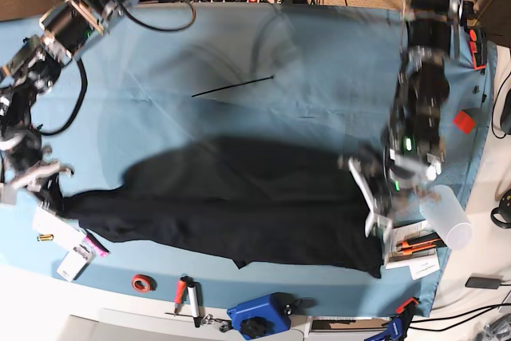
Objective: Layout the t-shirt on the table in an organized manner, then fold the t-shirt properly
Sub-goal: 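Lift the shirt with both grippers and flip it over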
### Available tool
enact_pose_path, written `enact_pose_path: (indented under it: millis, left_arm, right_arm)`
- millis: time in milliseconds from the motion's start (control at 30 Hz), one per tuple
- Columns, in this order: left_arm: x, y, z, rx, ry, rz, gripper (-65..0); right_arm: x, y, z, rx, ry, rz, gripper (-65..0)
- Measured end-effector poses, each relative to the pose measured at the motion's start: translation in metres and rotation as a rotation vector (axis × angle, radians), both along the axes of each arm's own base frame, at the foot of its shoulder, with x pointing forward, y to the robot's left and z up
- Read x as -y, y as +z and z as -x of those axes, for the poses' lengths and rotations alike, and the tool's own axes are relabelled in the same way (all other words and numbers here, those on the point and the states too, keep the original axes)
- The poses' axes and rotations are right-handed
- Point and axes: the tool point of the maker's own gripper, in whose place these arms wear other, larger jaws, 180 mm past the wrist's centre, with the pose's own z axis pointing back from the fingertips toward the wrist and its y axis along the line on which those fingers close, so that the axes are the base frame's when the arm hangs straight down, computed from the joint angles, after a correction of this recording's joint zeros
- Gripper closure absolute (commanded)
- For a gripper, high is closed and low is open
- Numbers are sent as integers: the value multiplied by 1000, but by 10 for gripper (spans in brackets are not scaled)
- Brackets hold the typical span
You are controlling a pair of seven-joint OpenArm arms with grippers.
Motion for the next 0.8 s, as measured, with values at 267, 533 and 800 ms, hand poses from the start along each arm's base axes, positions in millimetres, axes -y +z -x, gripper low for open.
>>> enact_pose_path:
  millis: [267,533,800]
  left_arm:
    - [9,7,62,71,-22,-30,0]
    - [25,10,50,174,-92,40,0]
    - [18,21,-39,197,-111,70,0]
  right_arm:
    - [-7,-49,37,-145,46,-46,0]
    - [10,-41,29,-96,-24,33,0]
    - [38,24,-12,119,-184,158,0]
